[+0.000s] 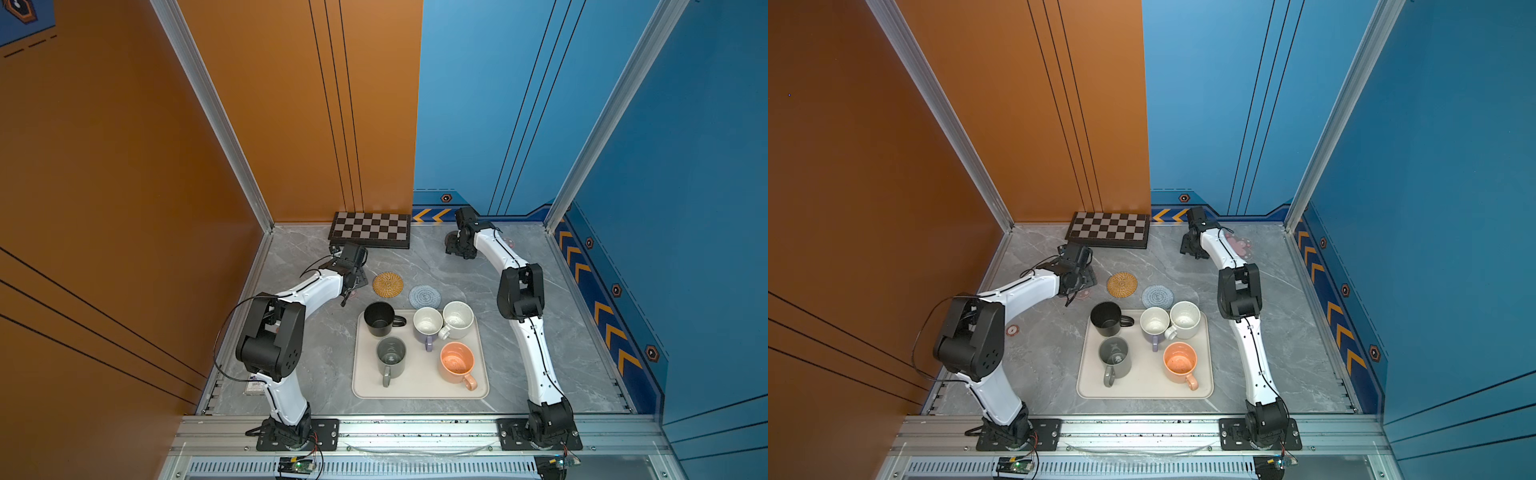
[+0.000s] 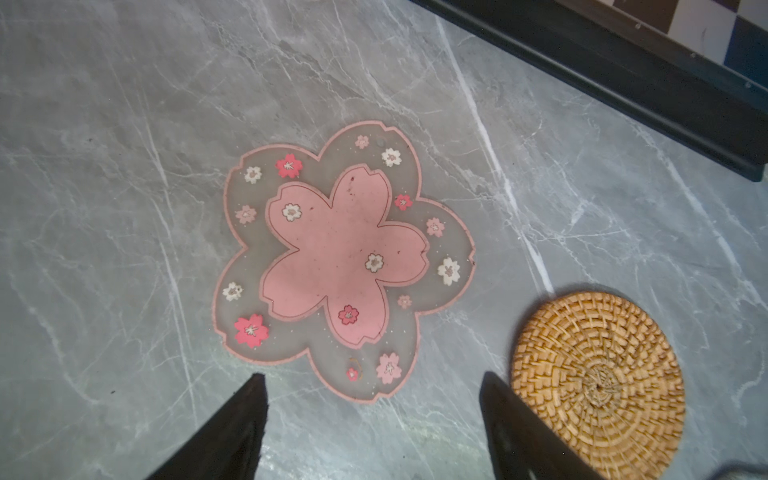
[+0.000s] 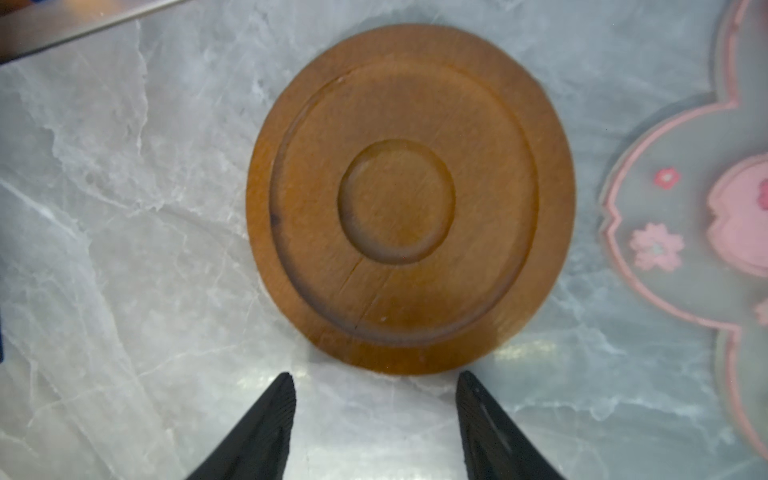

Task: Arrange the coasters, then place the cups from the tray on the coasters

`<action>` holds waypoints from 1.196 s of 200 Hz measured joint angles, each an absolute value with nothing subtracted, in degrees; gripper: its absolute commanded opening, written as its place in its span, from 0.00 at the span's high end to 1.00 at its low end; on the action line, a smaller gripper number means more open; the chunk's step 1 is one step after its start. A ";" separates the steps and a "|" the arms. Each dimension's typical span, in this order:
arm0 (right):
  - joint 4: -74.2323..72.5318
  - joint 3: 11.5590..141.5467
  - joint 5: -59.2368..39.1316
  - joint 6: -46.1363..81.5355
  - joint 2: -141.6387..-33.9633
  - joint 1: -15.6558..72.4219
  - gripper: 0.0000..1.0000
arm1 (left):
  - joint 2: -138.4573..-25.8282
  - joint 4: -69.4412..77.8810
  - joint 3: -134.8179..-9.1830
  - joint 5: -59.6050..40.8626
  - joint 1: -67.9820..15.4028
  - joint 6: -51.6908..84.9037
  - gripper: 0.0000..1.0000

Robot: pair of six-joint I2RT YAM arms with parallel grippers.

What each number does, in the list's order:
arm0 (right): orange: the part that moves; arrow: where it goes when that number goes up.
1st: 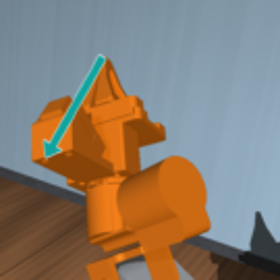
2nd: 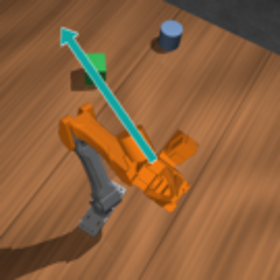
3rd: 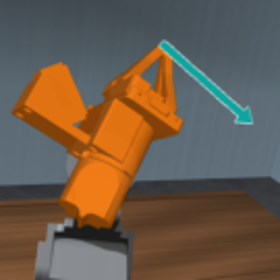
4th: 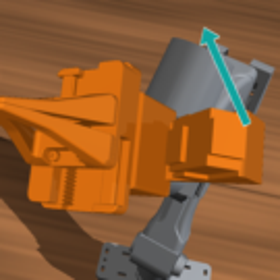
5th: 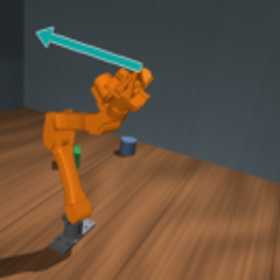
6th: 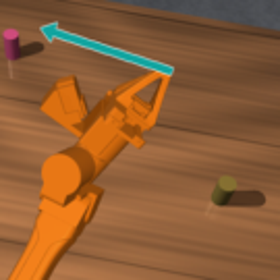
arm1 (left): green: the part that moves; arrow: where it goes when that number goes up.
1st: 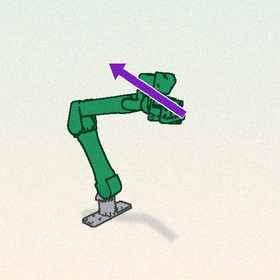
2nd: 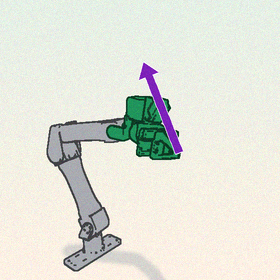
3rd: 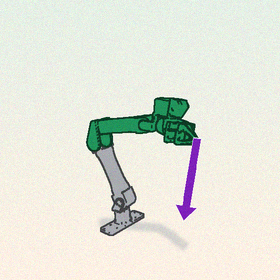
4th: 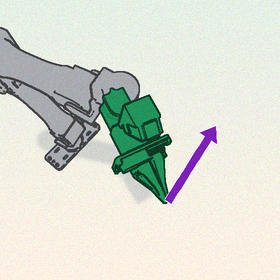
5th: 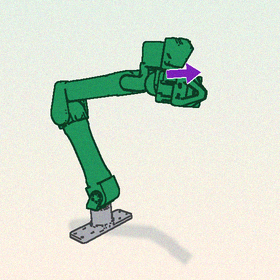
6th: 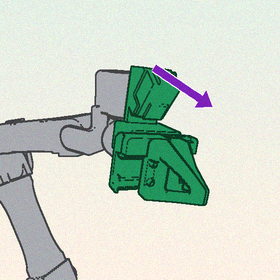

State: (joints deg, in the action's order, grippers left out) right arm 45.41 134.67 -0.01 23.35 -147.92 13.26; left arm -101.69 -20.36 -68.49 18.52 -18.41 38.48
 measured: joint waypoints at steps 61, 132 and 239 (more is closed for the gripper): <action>44.49 121.62 -1.41 22.61 -131.52 14.09 0.36 | -94.91 -20.34 -68.18 17.30 -17.61 37.45 0.19; 43.86 106.59 -0.34 20.27 -122.13 21.61 0.36 | -88.09 -20.62 -64.40 15.46 -15.22 36.03 0.20; 42.30 98.85 0.23 19.49 -117.64 29.87 0.36 | -90.76 -22.57 -64.18 8.01 -11.68 36.53 0.23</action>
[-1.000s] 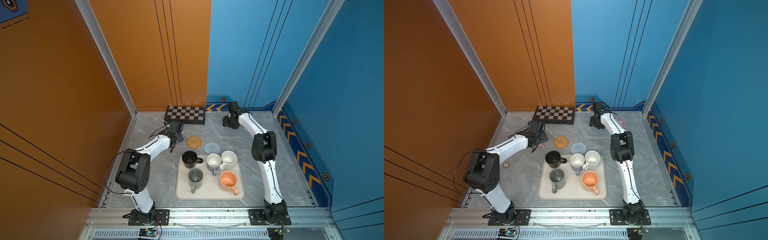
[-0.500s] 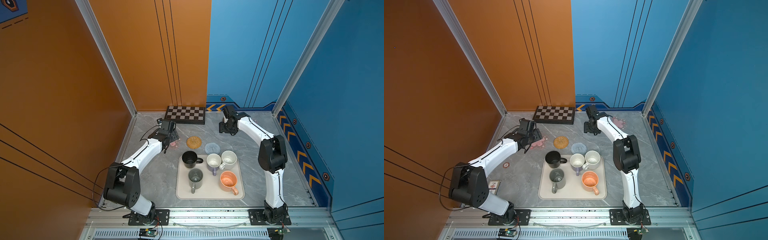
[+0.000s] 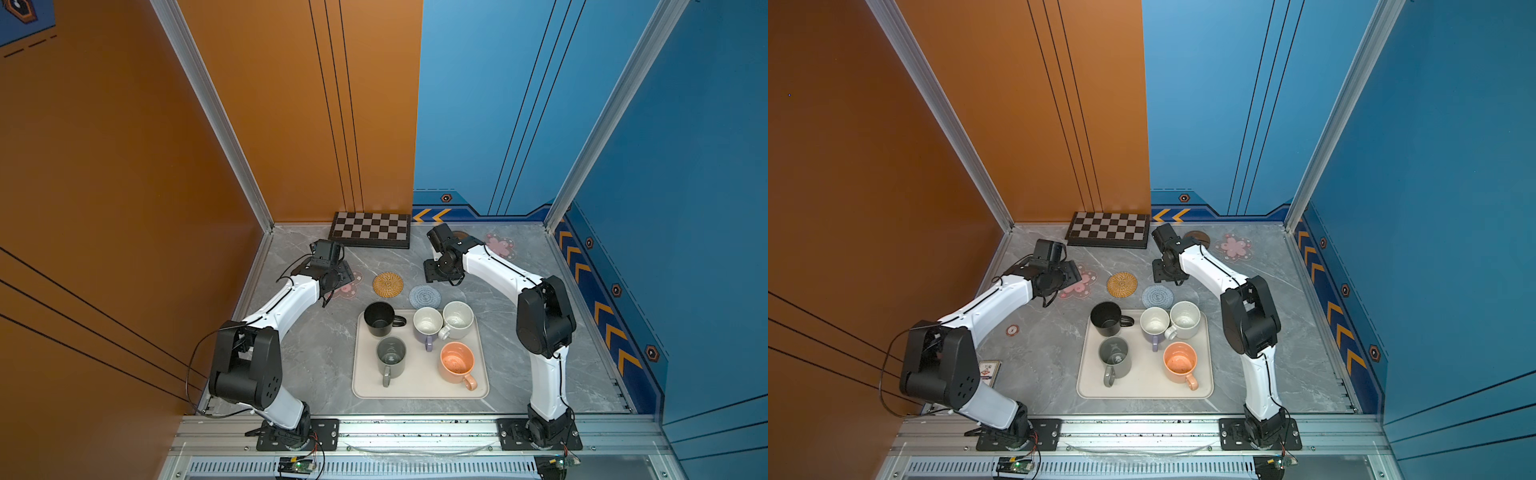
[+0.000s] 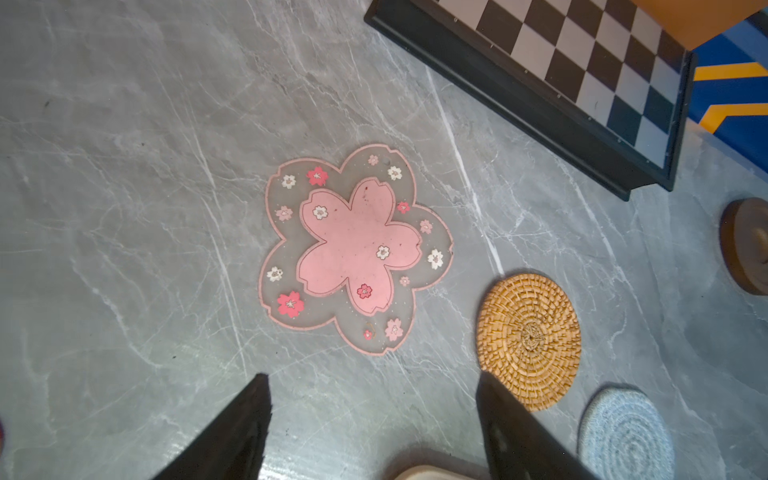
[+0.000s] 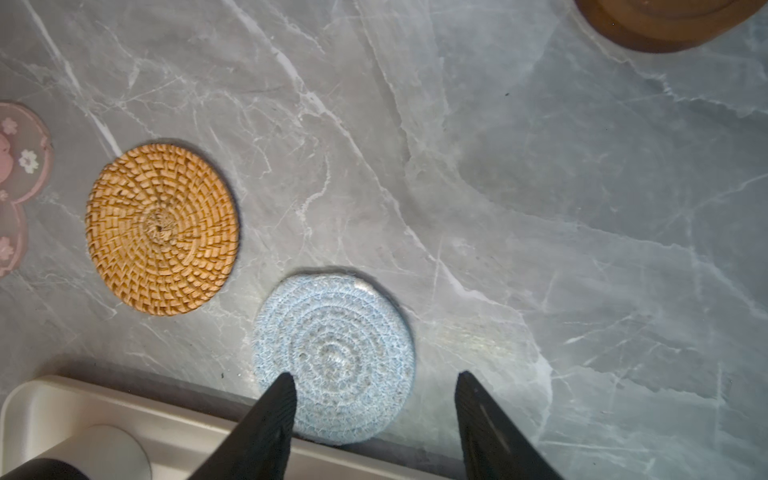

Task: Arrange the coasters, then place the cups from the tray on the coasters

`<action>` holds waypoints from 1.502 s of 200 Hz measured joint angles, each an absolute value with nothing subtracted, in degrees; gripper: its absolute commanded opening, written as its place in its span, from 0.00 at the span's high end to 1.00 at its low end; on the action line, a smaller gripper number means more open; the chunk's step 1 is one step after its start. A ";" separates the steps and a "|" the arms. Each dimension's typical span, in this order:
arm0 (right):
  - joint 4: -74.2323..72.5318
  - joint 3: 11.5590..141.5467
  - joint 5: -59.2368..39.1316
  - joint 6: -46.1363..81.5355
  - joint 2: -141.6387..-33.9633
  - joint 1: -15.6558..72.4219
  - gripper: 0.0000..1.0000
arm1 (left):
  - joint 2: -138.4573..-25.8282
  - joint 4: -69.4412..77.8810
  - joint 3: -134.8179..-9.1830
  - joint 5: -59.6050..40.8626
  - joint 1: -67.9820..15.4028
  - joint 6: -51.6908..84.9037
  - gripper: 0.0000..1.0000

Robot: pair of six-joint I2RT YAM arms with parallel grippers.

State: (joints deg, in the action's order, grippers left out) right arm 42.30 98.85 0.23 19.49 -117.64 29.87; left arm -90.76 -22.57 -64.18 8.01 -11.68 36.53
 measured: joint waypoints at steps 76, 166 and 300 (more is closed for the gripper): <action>41.32 99.09 -0.01 19.51 -125.01 33.54 0.37 | -93.25 -23.70 -64.62 7.18 -11.68 37.15 0.23; 41.32 99.37 0.27 20.43 -126.78 33.12 0.39 | -93.49 -23.81 -64.62 7.20 -11.68 37.17 0.23; 41.34 110.59 1.26 21.02 -134.02 23.94 0.40 | -96.57 -23.83 -67.33 7.25 -11.70 37.82 0.23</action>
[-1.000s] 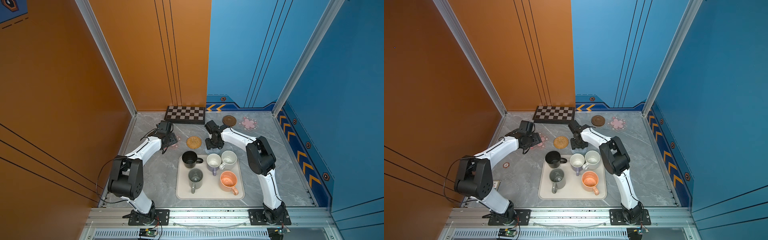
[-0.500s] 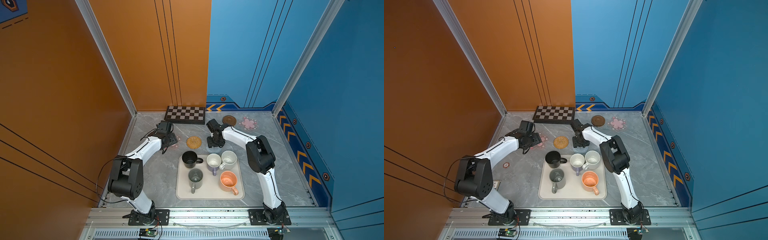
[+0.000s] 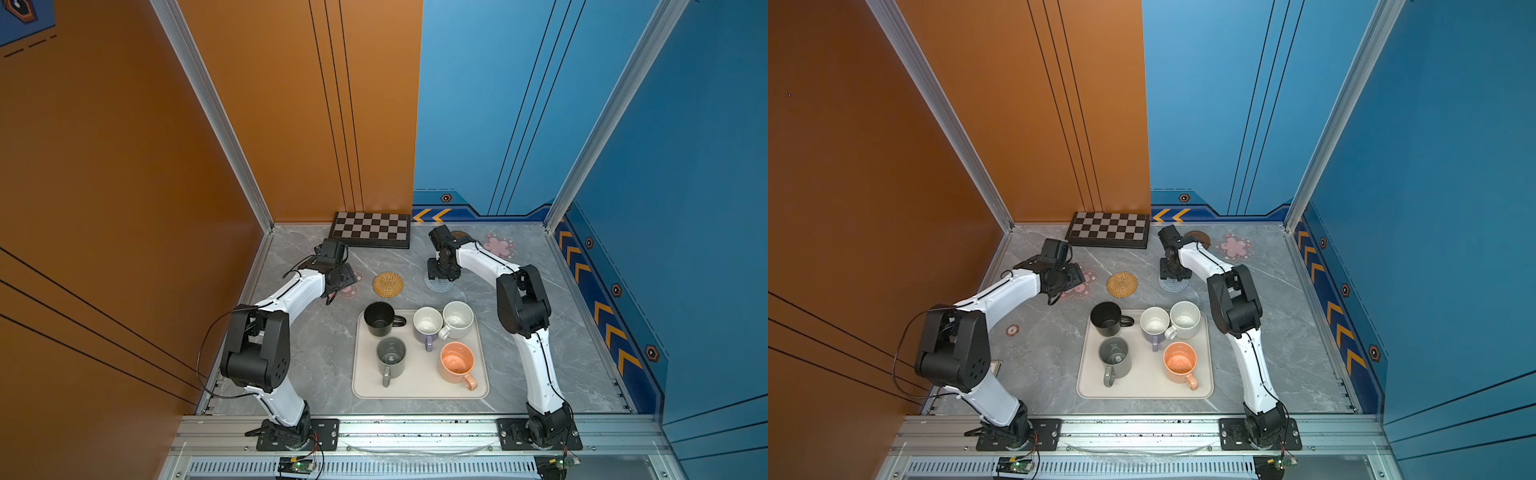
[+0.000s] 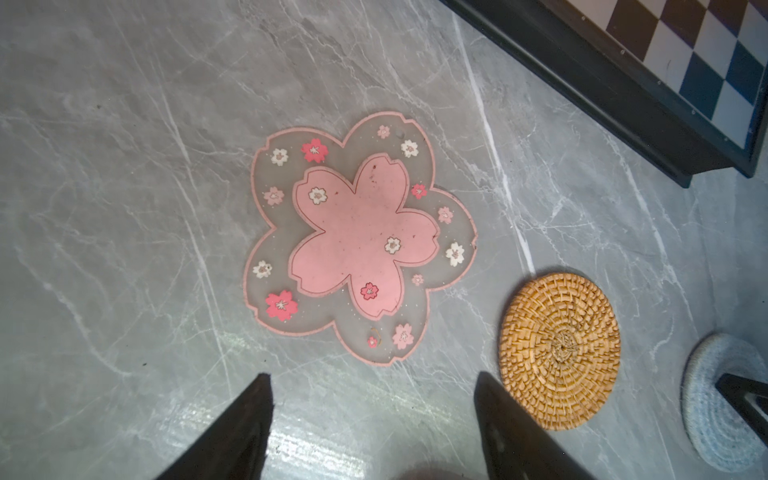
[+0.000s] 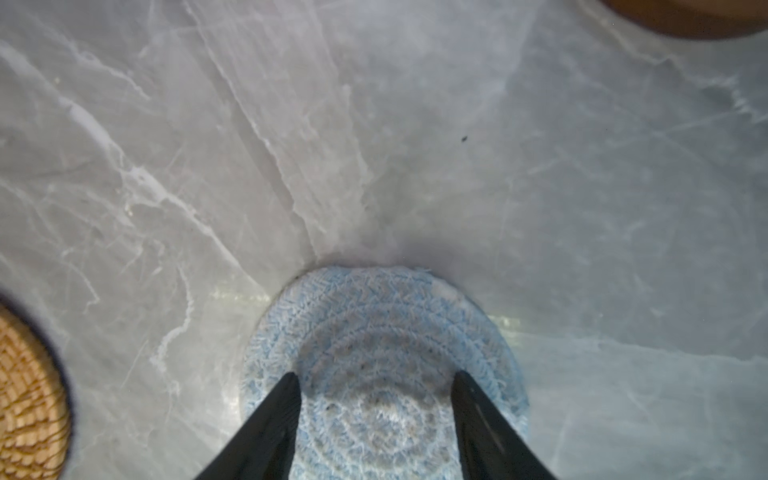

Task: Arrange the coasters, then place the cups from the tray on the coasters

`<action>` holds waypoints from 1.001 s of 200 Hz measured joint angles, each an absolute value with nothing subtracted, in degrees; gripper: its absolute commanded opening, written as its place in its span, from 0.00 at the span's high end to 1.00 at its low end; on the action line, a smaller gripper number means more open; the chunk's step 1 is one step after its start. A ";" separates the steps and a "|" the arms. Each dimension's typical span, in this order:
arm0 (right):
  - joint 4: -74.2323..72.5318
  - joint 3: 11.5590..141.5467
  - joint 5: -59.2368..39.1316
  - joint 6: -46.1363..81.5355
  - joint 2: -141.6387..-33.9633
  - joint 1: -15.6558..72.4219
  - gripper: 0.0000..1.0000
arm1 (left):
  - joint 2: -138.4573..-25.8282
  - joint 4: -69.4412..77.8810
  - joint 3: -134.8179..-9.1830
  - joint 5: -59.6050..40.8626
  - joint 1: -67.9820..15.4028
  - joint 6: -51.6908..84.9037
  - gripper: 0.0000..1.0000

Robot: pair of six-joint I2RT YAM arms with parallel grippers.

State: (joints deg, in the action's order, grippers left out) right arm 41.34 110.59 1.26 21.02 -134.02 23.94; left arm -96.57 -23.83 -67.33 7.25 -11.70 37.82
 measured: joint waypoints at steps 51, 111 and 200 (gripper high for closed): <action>42.06 120.03 0.73 21.50 -139.72 23.66 0.39 | -99.48 -23.83 -69.56 7.22 -12.99 37.98 0.24; 44.07 132.75 -0.75 22.44 -147.00 23.44 0.39 | -103.31 -23.24 -72.53 5.13 -15.86 37.76 0.24; 45.12 128.31 -1.21 22.52 -142.65 23.22 0.39 | -111.31 -22.13 -80.01 -1.30 -21.52 36.91 0.45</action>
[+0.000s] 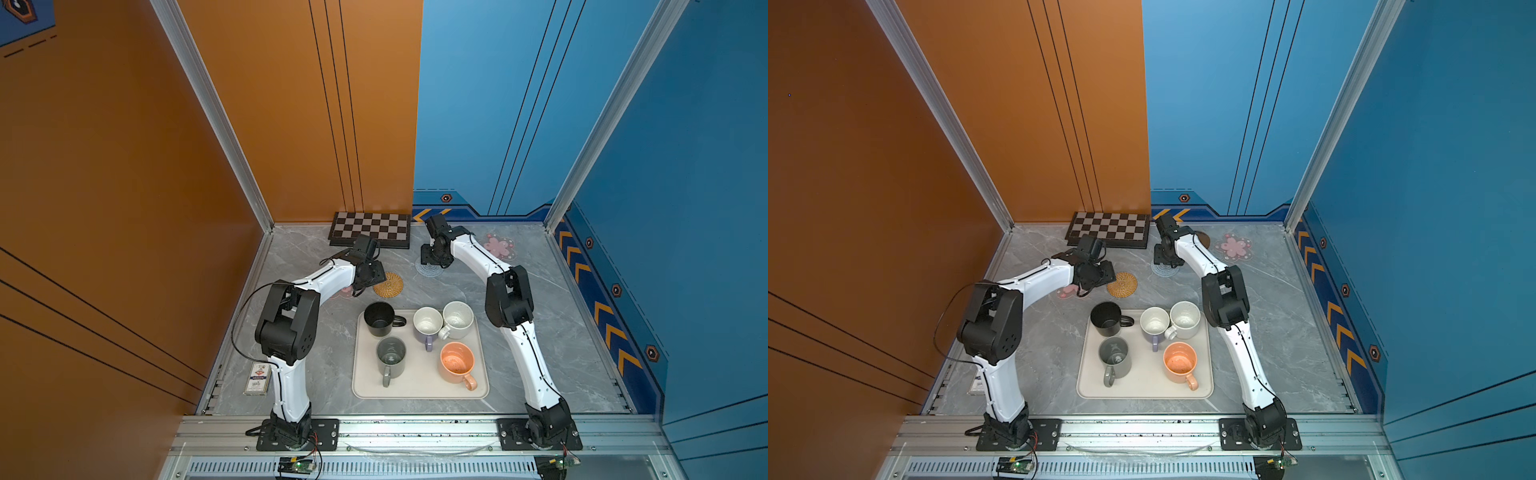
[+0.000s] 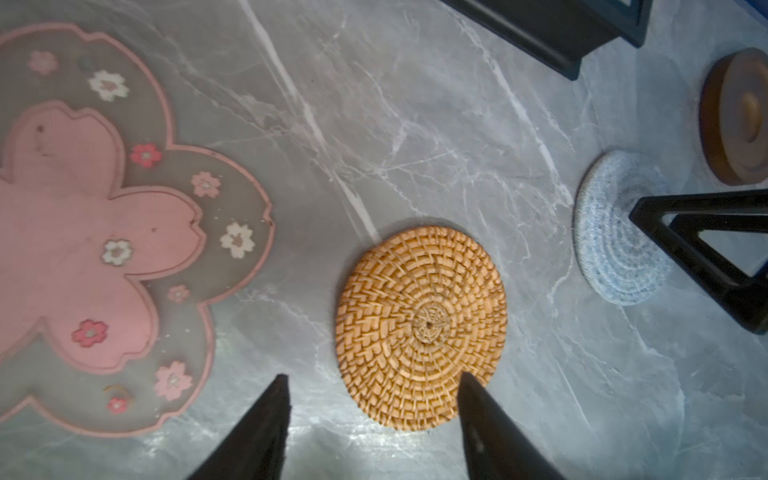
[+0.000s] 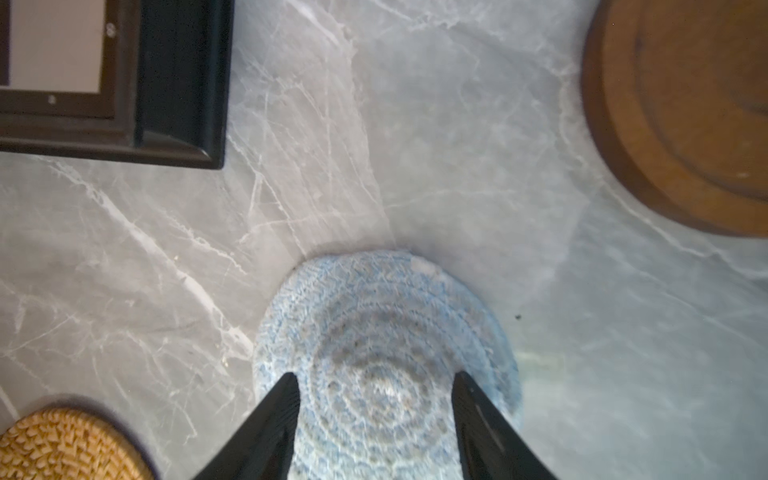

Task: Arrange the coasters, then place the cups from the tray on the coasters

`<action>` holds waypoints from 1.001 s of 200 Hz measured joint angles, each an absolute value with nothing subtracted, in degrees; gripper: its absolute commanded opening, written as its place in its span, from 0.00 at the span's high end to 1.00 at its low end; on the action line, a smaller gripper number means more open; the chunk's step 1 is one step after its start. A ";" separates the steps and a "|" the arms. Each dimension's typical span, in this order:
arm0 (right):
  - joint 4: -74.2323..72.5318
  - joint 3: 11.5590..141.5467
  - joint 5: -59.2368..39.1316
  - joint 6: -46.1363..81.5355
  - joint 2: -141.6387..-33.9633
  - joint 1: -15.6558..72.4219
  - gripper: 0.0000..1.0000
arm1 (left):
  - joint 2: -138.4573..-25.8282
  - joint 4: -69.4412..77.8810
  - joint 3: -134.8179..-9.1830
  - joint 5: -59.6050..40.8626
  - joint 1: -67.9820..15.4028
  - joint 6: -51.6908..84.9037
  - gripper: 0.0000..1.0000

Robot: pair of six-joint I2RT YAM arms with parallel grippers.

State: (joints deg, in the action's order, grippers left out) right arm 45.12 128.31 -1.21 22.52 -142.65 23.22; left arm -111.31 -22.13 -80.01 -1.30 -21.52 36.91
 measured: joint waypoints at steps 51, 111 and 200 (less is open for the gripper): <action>44.82 116.64 1.45 21.56 -128.11 23.05 0.38 | -114.65 -21.89 -82.21 -4.36 -23.83 35.92 0.65; 43.27 105.10 4.45 20.95 -116.31 22.20 0.38 | -120.42 -22.11 -86.35 -7.62 -24.08 37.67 0.73; 42.81 93.97 5.85 21.04 -108.90 22.11 0.38 | -131.13 -22.28 -101.56 -6.13 -24.08 38.89 0.73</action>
State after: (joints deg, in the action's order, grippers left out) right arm 42.81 93.97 5.85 21.04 -108.90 22.11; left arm -131.13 -22.28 -101.56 -6.13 -24.08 38.89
